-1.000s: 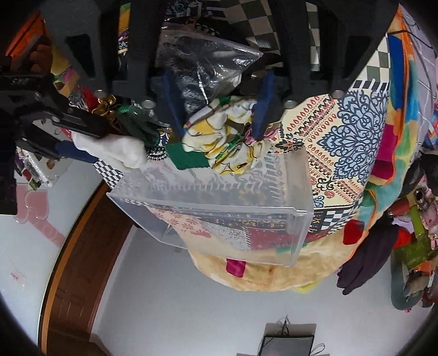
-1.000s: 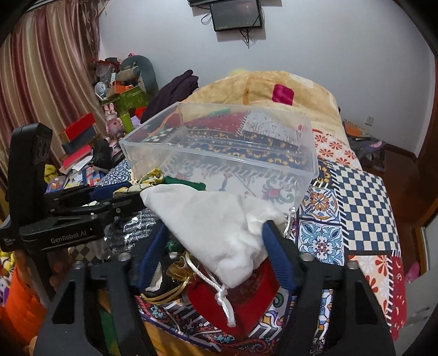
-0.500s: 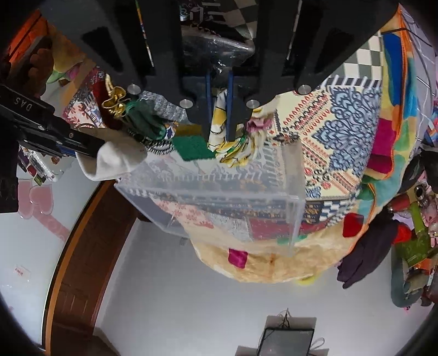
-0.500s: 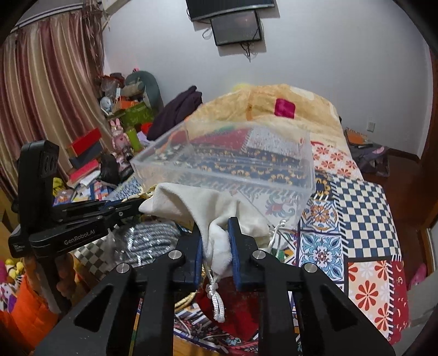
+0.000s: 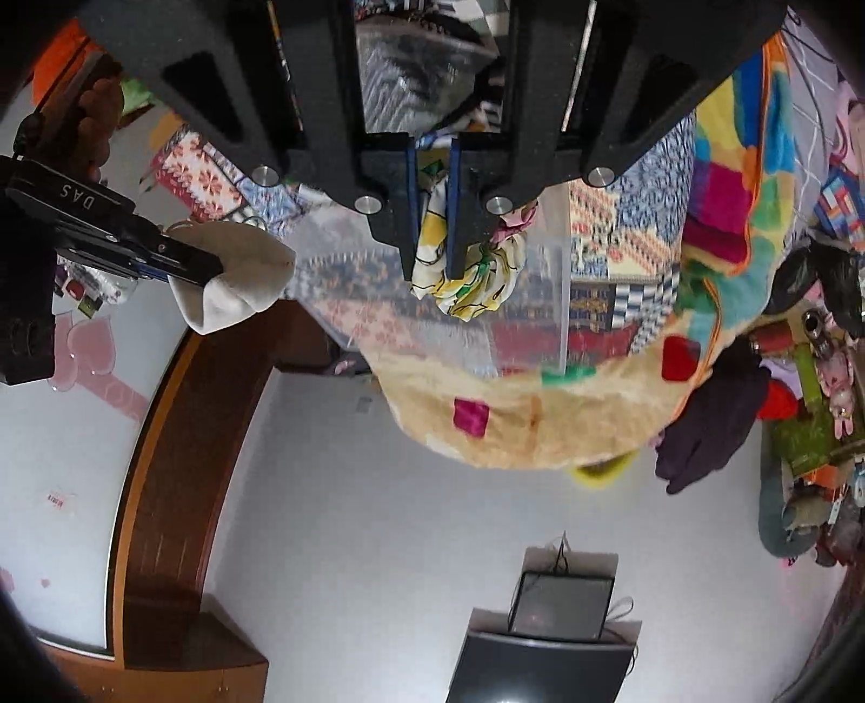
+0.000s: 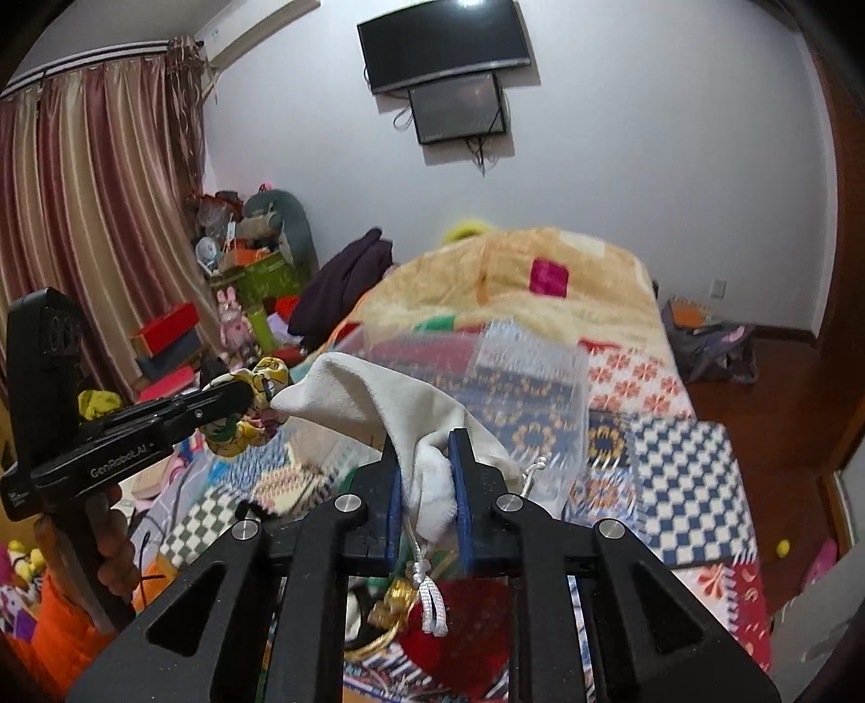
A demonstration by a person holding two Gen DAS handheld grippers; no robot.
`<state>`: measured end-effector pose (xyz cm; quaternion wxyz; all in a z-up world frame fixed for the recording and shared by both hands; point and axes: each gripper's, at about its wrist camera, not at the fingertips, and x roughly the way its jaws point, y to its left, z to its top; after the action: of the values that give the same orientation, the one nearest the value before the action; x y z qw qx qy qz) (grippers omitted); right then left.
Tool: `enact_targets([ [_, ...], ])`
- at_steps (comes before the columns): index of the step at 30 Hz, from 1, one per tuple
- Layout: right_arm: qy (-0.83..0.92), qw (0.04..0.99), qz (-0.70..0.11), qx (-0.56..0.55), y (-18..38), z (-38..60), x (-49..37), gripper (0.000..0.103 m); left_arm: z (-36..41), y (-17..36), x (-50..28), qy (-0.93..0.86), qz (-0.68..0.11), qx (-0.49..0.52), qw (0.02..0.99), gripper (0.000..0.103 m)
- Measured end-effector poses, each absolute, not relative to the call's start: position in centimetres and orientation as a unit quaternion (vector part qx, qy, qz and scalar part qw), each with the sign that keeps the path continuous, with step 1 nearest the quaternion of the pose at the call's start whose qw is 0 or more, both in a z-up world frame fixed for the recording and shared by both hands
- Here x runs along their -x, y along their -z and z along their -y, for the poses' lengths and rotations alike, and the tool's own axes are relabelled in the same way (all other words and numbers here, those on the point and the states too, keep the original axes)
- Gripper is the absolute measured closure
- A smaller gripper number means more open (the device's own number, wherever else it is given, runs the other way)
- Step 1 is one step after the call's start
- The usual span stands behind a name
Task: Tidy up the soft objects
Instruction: 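Lower both held cloths into the clear plastic box and open both tools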
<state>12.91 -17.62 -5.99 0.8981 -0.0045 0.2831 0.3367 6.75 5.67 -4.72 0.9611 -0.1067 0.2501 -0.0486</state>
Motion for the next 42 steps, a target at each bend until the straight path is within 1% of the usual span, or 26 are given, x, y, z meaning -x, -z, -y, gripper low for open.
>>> enact_targets([
  [6, -0.329, 0.909, -0.257, -0.001, 4.1, 17.2, -14.7, 0.089, -5.9, 2.9, -8.9, 0.049, -0.235, 0.106, 0.965, 0.096],
  [11, -0.315, 0.914, -0.254, 0.007, 4.0, 16.0, -16.7, 0.089, -6.1, 2.8, -11.6, 0.048, -0.244, 0.105, 0.963, 0.096],
  [19, -0.289, 0.907, -0.306, 0.033, 6.8, 14.0, -20.6, 0.089, -5.5, 4.8, -16.2, 0.039, -0.287, 0.086, 0.953, 0.096],
  [27, -0.270, 0.888, -0.364, 0.078, 9.9, 12.3, -23.0, 0.088, -4.2, 8.5, -21.0, 0.028, -0.369, 0.063, 0.927, 0.096],
  [30, -0.274, 0.877, -0.386, 0.090, 10.8, 11.8, -23.6, 0.088, -4.1, 9.6, -21.9, 0.029, -0.389, 0.062, 0.919, 0.096],
  [34, -0.277, 0.869, -0.398, 0.095, 11.4, 11.7, -23.7, 0.087, -3.9, 10.3, -22.0, 0.031, -0.397, 0.060, 0.915, 0.094],
  [37, -0.283, 0.865, -0.403, 0.097, 11.3, 11.8, -23.5, 0.081, -3.8, 10.6, -21.8, 0.036, -0.402, 0.059, 0.913, 0.087],
  [39, -0.285, 0.866, -0.399, 0.098, 11.0, 12.1, -23.2, 0.069, -3.7, 10.7, -21.6, 0.040, -0.403, 0.059, 0.913, 0.079],
  [40, -0.286, 0.867, -0.396, 0.098, 10.9, 12.2, -23.1, 0.065, -3.7, 10.6, -21.3, 0.040, -0.402, 0.057, 0.913, 0.077],
  [41, -0.287, 0.869, -0.392, 0.098, 10.7, 12.3, -22.9, 0.059, -3.6, 10.5, -21.1, 0.041, -0.400, 0.056, 0.914, 0.073],
  [42, -0.287, 0.870, -0.388, 0.097, 10.4, 12.5, -22.7, 0.054, -3.6, 10.4, -21.0, 0.042, -0.398, 0.055, 0.915, 0.069],
])
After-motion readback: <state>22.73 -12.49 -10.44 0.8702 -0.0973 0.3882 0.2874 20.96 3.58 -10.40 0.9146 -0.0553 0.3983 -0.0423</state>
